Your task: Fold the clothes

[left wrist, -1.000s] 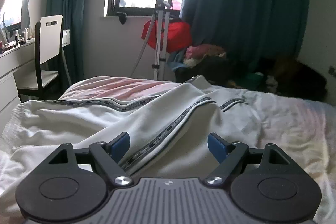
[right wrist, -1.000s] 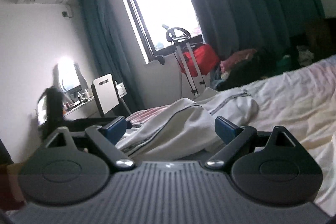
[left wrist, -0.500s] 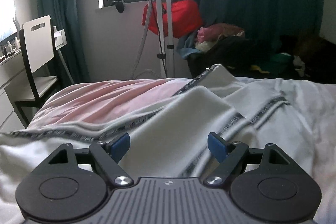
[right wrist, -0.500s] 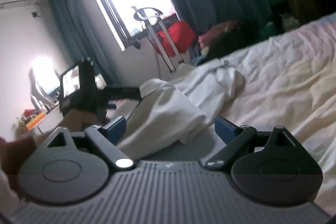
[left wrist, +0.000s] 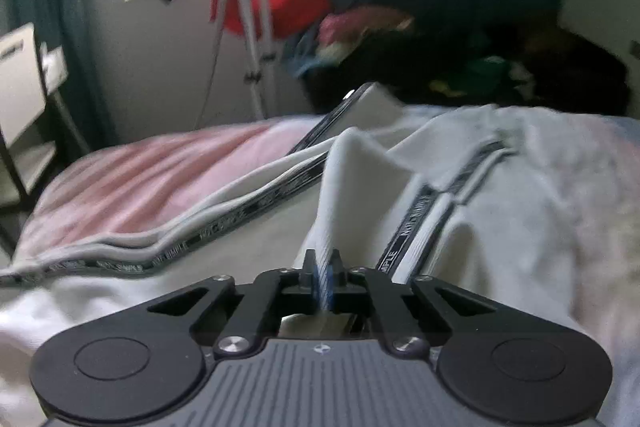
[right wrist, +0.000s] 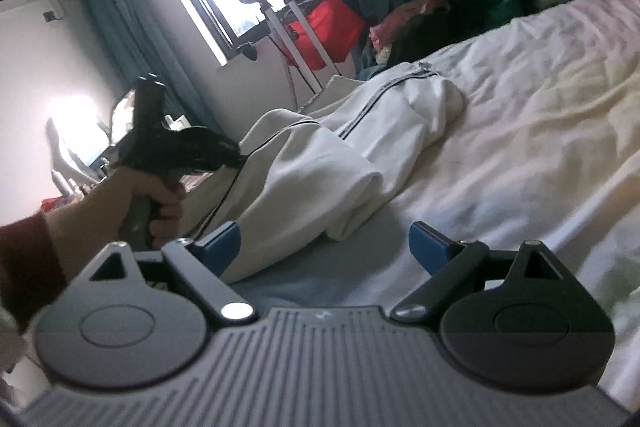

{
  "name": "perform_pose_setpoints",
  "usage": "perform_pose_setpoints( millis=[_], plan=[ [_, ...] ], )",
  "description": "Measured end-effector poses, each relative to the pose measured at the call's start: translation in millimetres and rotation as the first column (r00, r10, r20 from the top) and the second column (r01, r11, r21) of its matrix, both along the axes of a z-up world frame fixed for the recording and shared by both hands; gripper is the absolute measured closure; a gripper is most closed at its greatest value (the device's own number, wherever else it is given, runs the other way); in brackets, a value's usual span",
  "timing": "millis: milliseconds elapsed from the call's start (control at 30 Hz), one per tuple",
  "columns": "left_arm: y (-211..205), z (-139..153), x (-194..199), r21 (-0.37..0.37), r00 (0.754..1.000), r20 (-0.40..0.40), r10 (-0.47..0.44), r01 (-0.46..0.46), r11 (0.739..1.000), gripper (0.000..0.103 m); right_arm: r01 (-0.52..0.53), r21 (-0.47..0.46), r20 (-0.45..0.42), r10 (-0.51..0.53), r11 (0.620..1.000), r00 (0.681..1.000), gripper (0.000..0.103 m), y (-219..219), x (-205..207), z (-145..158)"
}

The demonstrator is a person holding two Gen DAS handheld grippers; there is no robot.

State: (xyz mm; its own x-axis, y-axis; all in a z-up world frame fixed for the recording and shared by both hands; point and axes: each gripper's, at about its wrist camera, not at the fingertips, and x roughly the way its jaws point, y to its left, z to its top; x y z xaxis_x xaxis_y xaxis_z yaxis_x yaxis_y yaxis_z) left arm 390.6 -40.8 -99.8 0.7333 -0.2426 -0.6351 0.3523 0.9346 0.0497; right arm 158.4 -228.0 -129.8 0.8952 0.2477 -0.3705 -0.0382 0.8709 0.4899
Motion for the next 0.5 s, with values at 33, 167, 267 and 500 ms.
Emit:
perform_pose_setpoints(
  millis=[33, 167, 267, 500],
  plan=[
    [2.4, 9.6, -16.9, -0.005, 0.999, 0.026, -0.024, 0.024, 1.0, 0.1, 0.002, -0.009, 0.007, -0.002, 1.0, 1.0, 0.01, 1.0, -2.5, 1.1],
    [4.7, 40.6, -100.0, 0.019, 0.986, 0.12, -0.118, 0.117, 0.993, 0.1, 0.014, -0.036, 0.029, -0.013, 0.999, 0.999, 0.01, 3.5, -13.9, 7.6],
    [13.3, 48.9, -170.2, -0.013, 0.977, 0.162, -0.141, 0.145, 0.989, 0.1, 0.023, -0.04, 0.046, -0.022, 0.999, 0.999, 0.01, 1.4, -25.4, 16.2],
    [48.1, 21.1, -298.0, -0.163, 0.989, 0.134, -0.067, 0.088, 0.983, 0.101, 0.055, -0.058, 0.082, -0.05, 0.997, 0.995, 0.01, -1.5, -56.7, 30.8]
  ],
)
